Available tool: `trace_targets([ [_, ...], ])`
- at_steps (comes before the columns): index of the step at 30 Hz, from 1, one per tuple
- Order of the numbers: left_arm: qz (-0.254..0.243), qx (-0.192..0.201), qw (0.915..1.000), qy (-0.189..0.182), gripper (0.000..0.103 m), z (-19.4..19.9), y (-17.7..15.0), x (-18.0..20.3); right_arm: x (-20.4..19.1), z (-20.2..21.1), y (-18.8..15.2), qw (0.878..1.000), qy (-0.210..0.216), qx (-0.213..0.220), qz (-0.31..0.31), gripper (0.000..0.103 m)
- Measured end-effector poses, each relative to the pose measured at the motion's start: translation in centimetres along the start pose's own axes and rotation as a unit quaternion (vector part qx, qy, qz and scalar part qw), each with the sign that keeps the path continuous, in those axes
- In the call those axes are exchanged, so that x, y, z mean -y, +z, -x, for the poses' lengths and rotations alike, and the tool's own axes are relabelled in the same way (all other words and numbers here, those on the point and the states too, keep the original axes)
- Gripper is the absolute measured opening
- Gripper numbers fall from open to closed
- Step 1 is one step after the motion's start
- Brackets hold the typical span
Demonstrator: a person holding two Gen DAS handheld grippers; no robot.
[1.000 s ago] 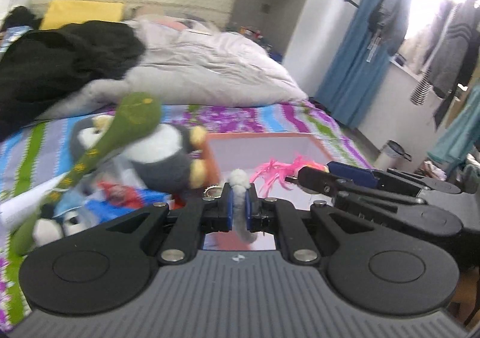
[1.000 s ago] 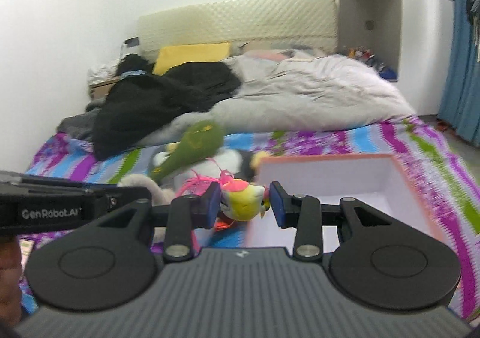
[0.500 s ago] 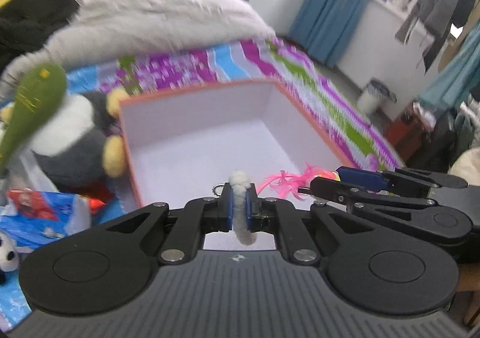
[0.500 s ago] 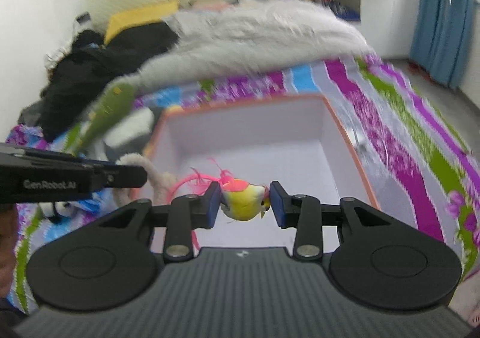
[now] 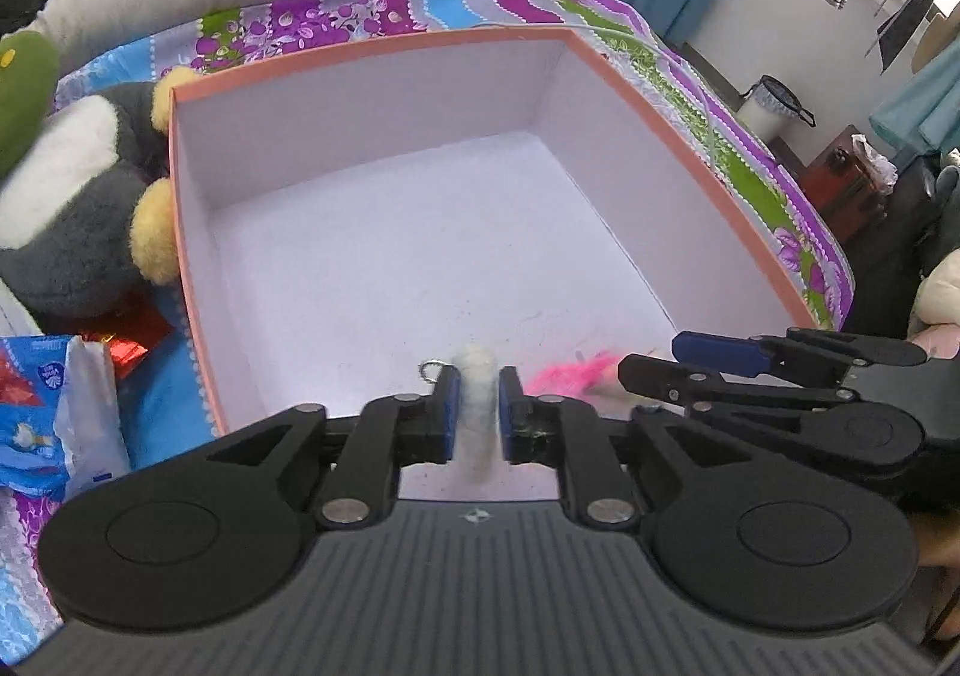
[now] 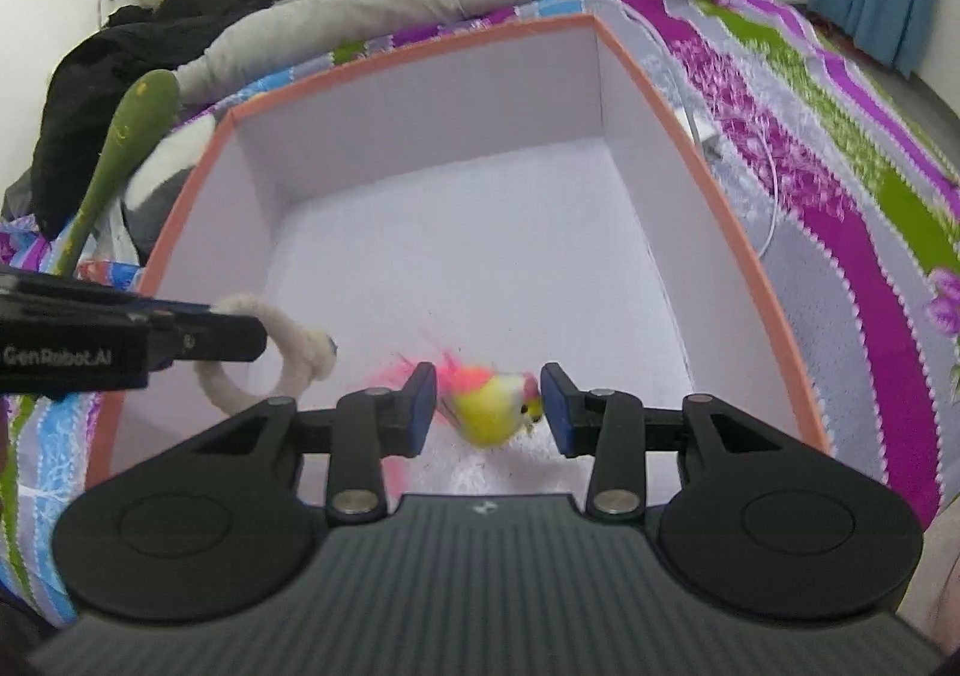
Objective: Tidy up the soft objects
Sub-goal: 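Open right gripper to drop the bird while left drops the white plush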
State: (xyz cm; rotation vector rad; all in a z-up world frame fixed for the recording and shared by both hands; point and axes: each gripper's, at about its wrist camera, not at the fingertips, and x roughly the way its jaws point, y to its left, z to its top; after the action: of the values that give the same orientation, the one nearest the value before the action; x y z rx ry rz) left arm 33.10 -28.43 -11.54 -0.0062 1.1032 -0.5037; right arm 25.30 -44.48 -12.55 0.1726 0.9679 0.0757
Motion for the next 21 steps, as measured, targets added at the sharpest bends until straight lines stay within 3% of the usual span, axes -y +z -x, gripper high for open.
trace_targets([
  [2, 0.002, 0.0, 1.0, 0.0, 0.028, 0.2, -0.1, -0.2, 0.0, 0.1, -0.1, 1.0, -0.002, 0.002, -0.007, 0.048],
  [8, -0.006, 0.028, 0.9996, -0.002, 0.028, 3.2, -0.2, -0.3, -0.7, 2.2, 0.5, 1.0, 0.001, 0.03, -0.008, 0.05],
  [21, -0.015, 0.174, 0.9845, 0.018, 0.028, 17.8, -1.7, -1.2, -7.2, 13.7, 2.7, 0.985, 0.027, 0.167, 0.035, 0.05],
])
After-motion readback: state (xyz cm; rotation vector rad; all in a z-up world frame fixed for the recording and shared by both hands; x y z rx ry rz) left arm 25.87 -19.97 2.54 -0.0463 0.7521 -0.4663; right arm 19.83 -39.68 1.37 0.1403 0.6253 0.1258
